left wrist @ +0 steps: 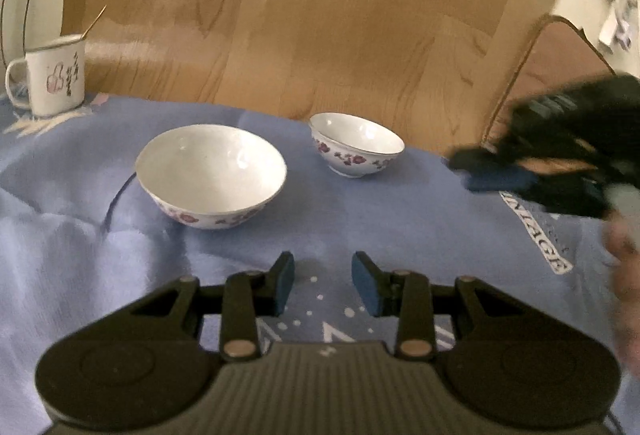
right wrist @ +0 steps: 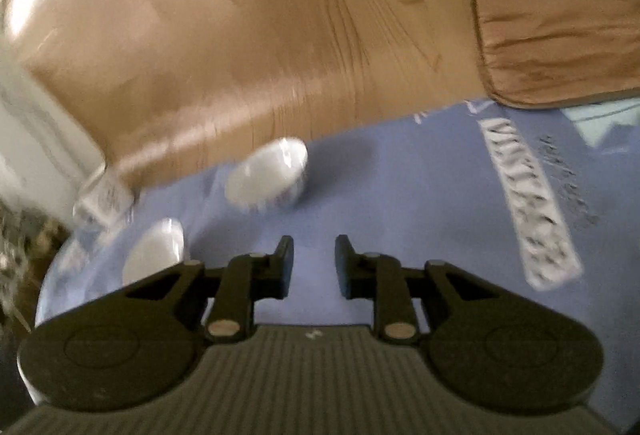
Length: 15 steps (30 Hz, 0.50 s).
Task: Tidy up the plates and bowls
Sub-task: 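Grasp a white bowl with the left gripper while the right gripper grasps another bowl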
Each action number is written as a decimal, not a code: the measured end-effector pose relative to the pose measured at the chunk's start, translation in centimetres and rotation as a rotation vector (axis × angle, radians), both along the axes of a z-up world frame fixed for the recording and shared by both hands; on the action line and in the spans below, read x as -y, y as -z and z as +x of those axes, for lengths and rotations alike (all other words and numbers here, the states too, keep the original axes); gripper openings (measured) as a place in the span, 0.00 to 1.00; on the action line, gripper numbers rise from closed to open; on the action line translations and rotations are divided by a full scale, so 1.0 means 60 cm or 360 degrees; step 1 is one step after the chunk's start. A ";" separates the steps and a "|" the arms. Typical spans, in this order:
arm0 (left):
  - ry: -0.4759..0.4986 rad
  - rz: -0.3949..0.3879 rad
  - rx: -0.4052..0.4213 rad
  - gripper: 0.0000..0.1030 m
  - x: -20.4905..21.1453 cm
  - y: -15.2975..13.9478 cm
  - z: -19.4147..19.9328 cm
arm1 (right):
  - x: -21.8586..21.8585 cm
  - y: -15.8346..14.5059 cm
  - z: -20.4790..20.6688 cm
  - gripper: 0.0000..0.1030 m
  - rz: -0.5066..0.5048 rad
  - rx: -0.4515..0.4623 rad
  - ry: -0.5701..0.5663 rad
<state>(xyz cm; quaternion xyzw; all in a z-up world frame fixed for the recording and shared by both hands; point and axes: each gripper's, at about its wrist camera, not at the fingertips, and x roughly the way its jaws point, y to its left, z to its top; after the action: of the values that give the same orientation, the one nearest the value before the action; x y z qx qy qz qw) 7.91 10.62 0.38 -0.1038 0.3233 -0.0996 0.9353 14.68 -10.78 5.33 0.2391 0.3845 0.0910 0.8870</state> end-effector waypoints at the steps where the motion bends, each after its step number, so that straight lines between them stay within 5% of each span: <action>1: -0.0005 -0.0021 -0.0007 0.32 -0.001 0.002 0.003 | -0.006 0.001 0.021 0.27 0.0034 -0.0030 0.0015; 8: -0.0048 -0.0098 -0.0035 0.32 -0.018 0.001 0.013 | -0.063 0.022 0.118 0.26 -0.0085 -0.0151 0.0081; 15: -0.0086 -0.0186 -0.0018 0.32 -0.035 -0.002 0.014 | -0.060 0.019 0.117 0.08 -0.0127 -0.0201 0.0049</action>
<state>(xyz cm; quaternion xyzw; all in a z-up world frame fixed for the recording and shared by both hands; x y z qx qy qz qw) 8.75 12.74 0.49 -0.1675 0.3193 -0.0924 0.9282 21.68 -7.16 4.22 0.2149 0.4393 0.0467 0.8710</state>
